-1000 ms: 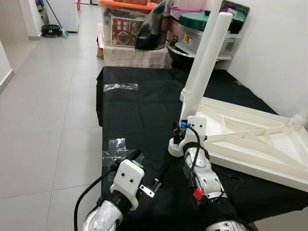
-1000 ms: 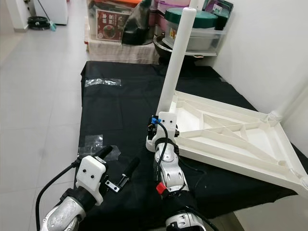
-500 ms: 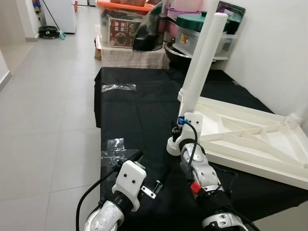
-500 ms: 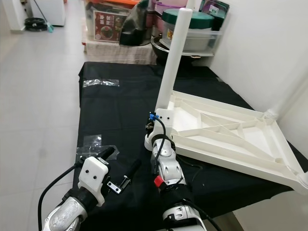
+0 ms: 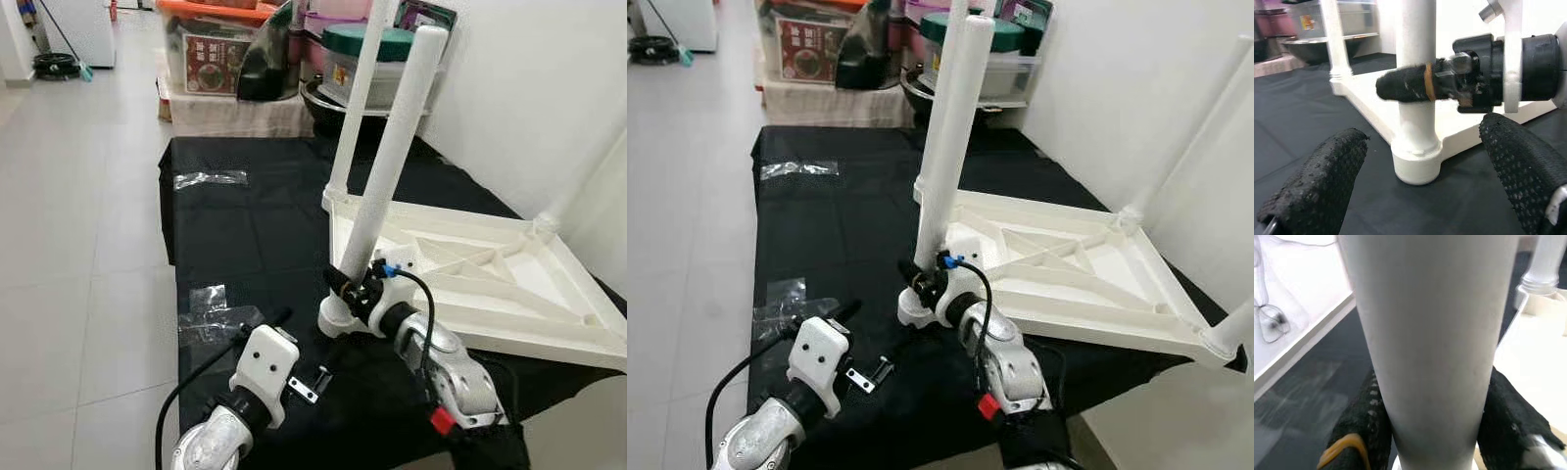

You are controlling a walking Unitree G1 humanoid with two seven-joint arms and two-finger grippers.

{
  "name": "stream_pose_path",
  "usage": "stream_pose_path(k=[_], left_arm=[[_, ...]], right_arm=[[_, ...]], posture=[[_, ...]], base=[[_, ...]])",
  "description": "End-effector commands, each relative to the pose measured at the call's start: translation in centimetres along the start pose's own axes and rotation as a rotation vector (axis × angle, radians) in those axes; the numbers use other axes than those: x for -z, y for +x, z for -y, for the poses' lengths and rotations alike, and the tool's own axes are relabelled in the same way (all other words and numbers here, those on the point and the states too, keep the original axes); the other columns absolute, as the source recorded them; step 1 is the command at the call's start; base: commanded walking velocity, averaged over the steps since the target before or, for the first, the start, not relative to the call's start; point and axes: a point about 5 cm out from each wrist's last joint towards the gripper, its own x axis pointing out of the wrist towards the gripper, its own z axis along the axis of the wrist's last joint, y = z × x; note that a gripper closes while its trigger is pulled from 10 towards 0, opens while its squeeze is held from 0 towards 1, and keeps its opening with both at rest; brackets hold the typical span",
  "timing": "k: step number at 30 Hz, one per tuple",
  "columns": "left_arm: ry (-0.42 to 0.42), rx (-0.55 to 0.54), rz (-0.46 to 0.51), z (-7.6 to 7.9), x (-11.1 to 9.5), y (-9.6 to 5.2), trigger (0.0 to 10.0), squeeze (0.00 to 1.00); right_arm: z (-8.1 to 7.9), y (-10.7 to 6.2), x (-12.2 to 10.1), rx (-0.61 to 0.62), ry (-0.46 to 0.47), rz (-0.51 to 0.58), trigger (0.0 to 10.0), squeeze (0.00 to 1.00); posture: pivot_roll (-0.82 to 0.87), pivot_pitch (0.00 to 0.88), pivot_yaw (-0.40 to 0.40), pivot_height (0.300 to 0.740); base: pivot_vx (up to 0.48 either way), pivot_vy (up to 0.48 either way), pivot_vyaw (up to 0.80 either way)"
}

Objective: Building children table

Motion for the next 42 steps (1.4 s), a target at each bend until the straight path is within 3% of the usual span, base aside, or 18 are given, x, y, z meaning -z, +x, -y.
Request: stream_pose_path(k=[1, 3, 7, 12, 16, 18, 20, 22, 23, 24, 25, 27, 28, 36, 37, 38, 39, 42], left_arm=[[-0.001, 0.01, -0.005, 0.0, 0.1, 0.0, 10.0, 0.0], [0.002, 0.009, -0.004, -0.1, 0.1, 0.0, 10.0, 0.0], [0.004, 0.009, -0.004, -0.1, 0.1, 0.0, 10.0, 0.0], [0.006, 0.012, -0.006, -0.1, 0.2, 0.0, 10.0, 0.0], [0.009, 0.013, -0.005, -0.1, 0.1, 0.0, 10.0, 0.0], [0.009, 0.012, -0.005, -0.1, 0.1, 0.0, 10.0, 0.0], [0.008, 0.012, -0.006, -0.1, 0.2, 0.1, 10.0, 0.0], [0.008, 0.012, -0.006, -0.1, 0.2, 0.1, 10.0, 0.0], [0.006, 0.012, -0.006, -0.1, 0.2, 0.1, 10.0, 0.0], [0.004, 0.01, -0.007, -0.1, 0.2, 0.1, 10.0, 0.0], [0.004, 0.01, -0.007, -0.1, 0.2, 0.1, 10.0, 0.0], [0.004, 0.011, -0.007, -0.1, 0.2, 0.1, 10.0, 0.0], [0.004, 0.009, -0.008, -0.1, 0.2, 0.1, 10.0, 0.0], [0.006, 0.004, -0.017, -0.2, 0.3, 0.0, 10.0, 0.0], [0.005, 0.004, -0.02, -0.2, 0.3, 0.0, 10.0, 0.0], [0.004, 0.004, -0.024, -0.2, 0.4, 0.0, 10.0, 0.0], [-0.003, 0.002, -0.028, -0.2, 0.4, 0.0, 10.0, 0.0], [-0.012, -0.003, -0.033, -0.3, 0.5, 0.0, 10.0, 0.0]], right_arm=[[-0.5, -0.7, 0.0, -0.16, 0.068, 0.027, 0.0, 0.0], [2.9, -2.8, -0.6, -0.21, 0.019, -0.014, 0.0, 0.0], [4.9, -3.7, -1.4, -0.201, 0.007, -0.036, 0.0, 0.0], [4.6, -3.9, -1.9, -0.257, -0.012, -0.031, 0.0, 0.0], [1.7, -3.8, -2.2, -0.426, 0.058, -0.005, 0.0, 0.0], [1.3, -3.8, -1.9, -0.445, 0.061, -0.012, 0.0, 0.0], [2.2, -3.5, -1.0, -0.357, 0.007, -0.049, 0.0, 0.0], [2.2, -3.5, -1.0, -0.357, 0.007, -0.049, 0.0, 0.0], [3.2, -3.4, -0.6, -0.295, -0.016, -0.07, 10.0, 0.0], [4.6, -3.3, -0.4, -0.216, -0.024, -0.083, 10.0, 0.0], [4.6, -3.3, -0.4, -0.216, -0.024, -0.083, 10.0, 0.0], [6.4, -3.4, -0.5, -0.124, -0.036, -0.09, 10.0, 0.0], [7.2, -3.5, -0.7, -0.085, -0.039, -0.085, 10.0, 1.0], [8.2, -3.9, -1.6, -0.006, -0.061, -0.045, 10.0, 1.0], [8.2, -3.9, -1.8, -0.006, -0.041, -0.024, 10.0, 0.92], [8.1, -3.9, -1.9, -0.019, -0.026, -0.01, 10.0, 0.92], [7.9, -4.0, -1.8, -0.025, -0.014, -0.002, 10.0, 0.0], [7.3, -4.3, -1.6, -0.053, 0.015, 0.01, 10.0, 0.0]], posture=[[0.07, 0.009, -0.104, 0.74], [0.06, 0.011, -0.103, 0.74], [0.06, 0.01, -0.102, 0.74], [0.06, 0.011, -0.102, 0.74], [0.07, 0.013, -0.101, 0.74], [0.07, 0.013, -0.1, 0.74], [0.07, 0.014, -0.102, 0.74], [0.07, 0.014, -0.102, 0.74], [0.06, 0.015, -0.101, 0.74], [0.06, 0.011, -0.103, 0.74], [0.06, 0.011, -0.103, 0.74], [0.06, 0.013, -0.101, 0.74], [0.06, 0.012, -0.104, 0.74], [0.06, 0.011, -0.1, 0.74], [0.06, 0.009, -0.098, 0.74], [0.06, 0.009, -0.098, 0.74], [0.06, 0.008, -0.099, 0.74], [0.07, 0.006, -0.1, 0.74]], base=[[0.0, 0.0, 0.0], [0.0, 0.0, 0.0], [0.0, 0.0, 0.0], [0.0, 0.0, 0.0], [0.0, 0.0, 0.0], [0.0, 0.0, 0.0], [0.0, 0.0, 0.0], [0.0, 0.0, 0.0], [0.0, 0.0, 0.0], [0.0, 0.0, 0.0], [0.0, 0.0, 0.0], [0.0, 0.0, 0.0], [0.0, 0.0, 0.0], [0.0, 0.0, 0.0], [0.0, 0.0, 0.0], [0.0, 0.0, 0.0], [0.0, 0.0, 0.0], [0.0, 0.0, 0.0]])
